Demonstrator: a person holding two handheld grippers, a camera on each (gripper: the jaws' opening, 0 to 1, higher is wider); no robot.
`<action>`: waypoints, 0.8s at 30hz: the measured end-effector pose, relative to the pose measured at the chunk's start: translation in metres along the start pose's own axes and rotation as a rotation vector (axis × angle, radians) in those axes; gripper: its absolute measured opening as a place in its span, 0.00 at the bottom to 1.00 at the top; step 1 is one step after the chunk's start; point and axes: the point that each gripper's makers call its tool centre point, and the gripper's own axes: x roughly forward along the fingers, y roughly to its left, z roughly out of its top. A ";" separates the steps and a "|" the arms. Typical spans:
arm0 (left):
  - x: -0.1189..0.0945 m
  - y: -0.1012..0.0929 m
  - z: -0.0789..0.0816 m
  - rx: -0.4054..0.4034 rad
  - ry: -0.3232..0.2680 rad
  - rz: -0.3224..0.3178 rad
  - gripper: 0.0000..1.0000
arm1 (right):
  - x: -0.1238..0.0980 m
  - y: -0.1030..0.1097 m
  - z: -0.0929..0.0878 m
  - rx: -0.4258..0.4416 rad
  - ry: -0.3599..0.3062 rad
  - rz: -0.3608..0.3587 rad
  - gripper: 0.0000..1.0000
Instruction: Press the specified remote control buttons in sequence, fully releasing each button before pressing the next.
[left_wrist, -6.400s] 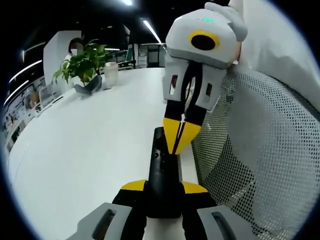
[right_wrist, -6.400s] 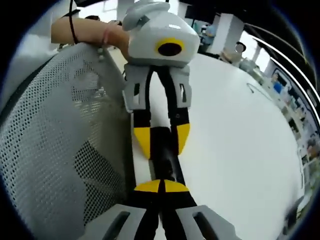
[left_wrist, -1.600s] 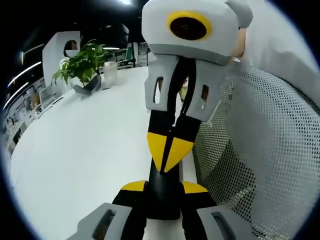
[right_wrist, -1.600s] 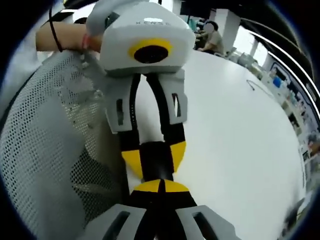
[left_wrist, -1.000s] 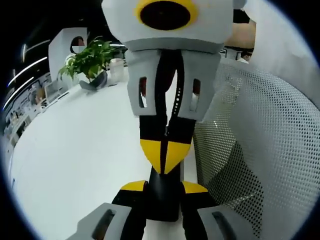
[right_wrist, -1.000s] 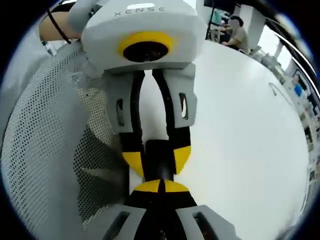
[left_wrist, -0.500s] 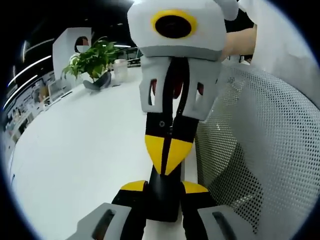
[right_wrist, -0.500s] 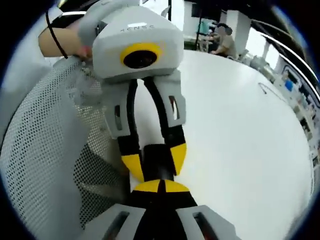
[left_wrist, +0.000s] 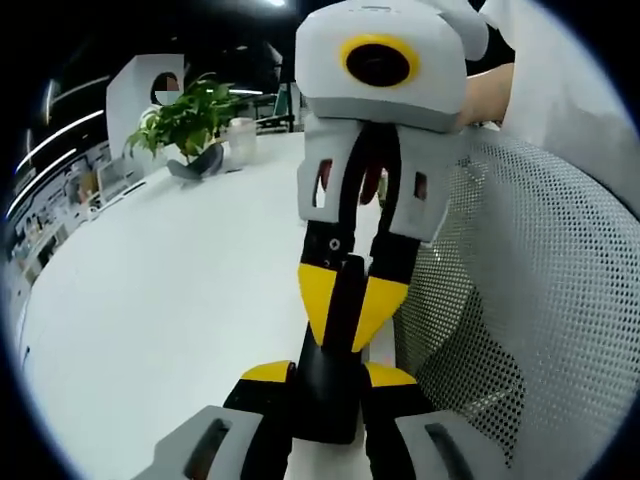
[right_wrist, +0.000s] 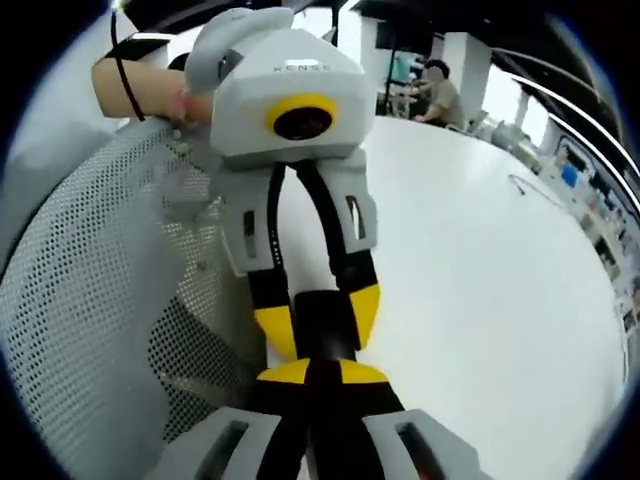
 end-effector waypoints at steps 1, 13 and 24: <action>0.000 0.000 0.000 0.000 0.000 0.000 0.25 | 0.000 0.001 0.000 0.001 -0.002 0.005 0.11; 0.000 0.000 0.000 -0.001 -0.002 0.001 0.26 | -0.005 -0.010 -0.021 0.002 0.034 -0.024 0.24; 0.001 0.000 0.000 -0.003 -0.001 0.004 0.26 | -0.011 -0.013 -0.037 0.013 0.057 -0.025 0.23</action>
